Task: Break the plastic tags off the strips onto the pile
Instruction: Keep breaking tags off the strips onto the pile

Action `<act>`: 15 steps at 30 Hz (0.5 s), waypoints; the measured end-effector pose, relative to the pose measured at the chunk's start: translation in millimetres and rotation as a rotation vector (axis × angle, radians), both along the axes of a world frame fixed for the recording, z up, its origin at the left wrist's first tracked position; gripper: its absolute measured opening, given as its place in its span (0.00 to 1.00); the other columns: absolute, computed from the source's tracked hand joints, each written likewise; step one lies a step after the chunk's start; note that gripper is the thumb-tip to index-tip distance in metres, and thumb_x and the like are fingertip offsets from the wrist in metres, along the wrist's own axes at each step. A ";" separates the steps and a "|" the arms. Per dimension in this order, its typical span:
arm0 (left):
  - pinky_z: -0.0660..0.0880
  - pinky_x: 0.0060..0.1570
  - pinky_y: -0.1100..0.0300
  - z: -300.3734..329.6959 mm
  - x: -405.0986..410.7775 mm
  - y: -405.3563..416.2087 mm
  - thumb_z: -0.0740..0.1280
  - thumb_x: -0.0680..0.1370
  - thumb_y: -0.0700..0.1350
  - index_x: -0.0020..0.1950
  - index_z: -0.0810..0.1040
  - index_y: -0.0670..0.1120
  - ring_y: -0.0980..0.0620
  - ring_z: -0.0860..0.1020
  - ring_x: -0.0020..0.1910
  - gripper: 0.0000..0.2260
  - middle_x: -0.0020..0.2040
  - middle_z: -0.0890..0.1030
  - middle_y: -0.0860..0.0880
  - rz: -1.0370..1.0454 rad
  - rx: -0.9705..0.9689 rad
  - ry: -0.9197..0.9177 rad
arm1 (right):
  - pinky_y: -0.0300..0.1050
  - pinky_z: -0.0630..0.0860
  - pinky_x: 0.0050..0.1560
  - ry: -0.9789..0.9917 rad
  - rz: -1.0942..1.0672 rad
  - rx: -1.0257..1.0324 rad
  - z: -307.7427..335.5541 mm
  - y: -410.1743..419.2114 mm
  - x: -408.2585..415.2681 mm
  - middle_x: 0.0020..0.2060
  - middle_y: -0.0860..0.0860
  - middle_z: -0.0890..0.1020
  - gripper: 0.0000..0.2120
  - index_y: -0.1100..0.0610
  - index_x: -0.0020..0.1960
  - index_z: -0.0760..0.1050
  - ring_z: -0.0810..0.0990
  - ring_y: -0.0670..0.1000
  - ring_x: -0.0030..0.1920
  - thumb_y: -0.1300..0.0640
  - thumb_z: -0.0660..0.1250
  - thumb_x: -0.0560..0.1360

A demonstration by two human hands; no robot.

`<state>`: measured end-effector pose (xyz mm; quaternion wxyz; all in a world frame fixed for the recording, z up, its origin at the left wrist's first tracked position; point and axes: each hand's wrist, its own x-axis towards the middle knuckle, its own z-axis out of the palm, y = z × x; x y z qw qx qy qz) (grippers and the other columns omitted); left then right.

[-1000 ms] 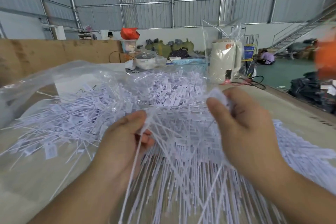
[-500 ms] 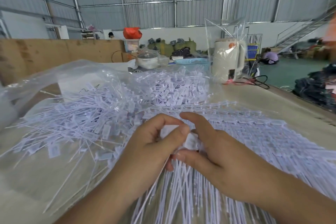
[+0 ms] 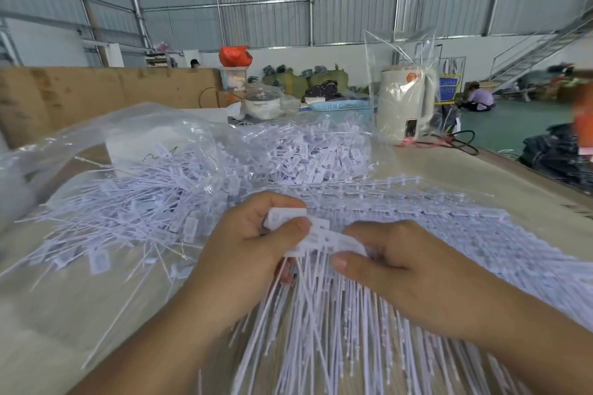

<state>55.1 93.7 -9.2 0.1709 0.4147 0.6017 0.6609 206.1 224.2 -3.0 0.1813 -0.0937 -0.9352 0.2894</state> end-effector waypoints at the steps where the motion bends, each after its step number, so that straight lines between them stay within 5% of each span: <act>1: 0.75 0.23 0.59 -0.5 1.3 0.8 0.70 0.75 0.36 0.43 0.84 0.50 0.53 0.77 0.27 0.09 0.35 0.83 0.48 0.002 -0.004 -0.004 | 0.40 0.63 0.26 -0.010 0.012 -0.011 0.5 0.5 0.6 0.24 0.44 0.71 0.08 0.40 0.40 0.71 0.65 0.44 0.22 0.42 0.62 0.77; 8: 0.75 0.25 0.62 0.1 12.3 5.8 0.69 0.74 0.37 0.46 0.83 0.47 0.52 0.77 0.25 0.06 0.36 0.84 0.48 0.054 0.145 -0.100 | 0.38 0.60 0.25 0.251 -0.138 -0.109 -0.9 -12.9 -7.0 0.21 0.45 0.66 0.15 0.46 0.32 0.69 0.61 0.44 0.22 0.49 0.64 0.78; 12: 0.74 0.24 0.62 -2.9 11.2 8.3 0.69 0.75 0.36 0.42 0.84 0.46 0.53 0.74 0.22 0.08 0.31 0.81 0.46 0.093 0.185 -0.319 | 0.35 0.58 0.23 0.605 -0.332 -0.237 11.8 -3.4 -5.3 0.22 0.45 0.62 0.19 0.57 0.34 0.66 0.59 0.43 0.23 0.46 0.62 0.77; 15: 0.74 0.22 0.63 -1.5 6.3 8.1 0.69 0.76 0.37 0.43 0.84 0.45 0.54 0.74 0.22 0.06 0.29 0.78 0.46 0.111 0.158 -0.381 | 0.36 0.59 0.23 0.545 -0.216 -0.272 18.4 1.3 8.4 0.24 0.45 0.64 0.16 0.52 0.38 0.72 0.60 0.45 0.23 0.39 0.61 0.72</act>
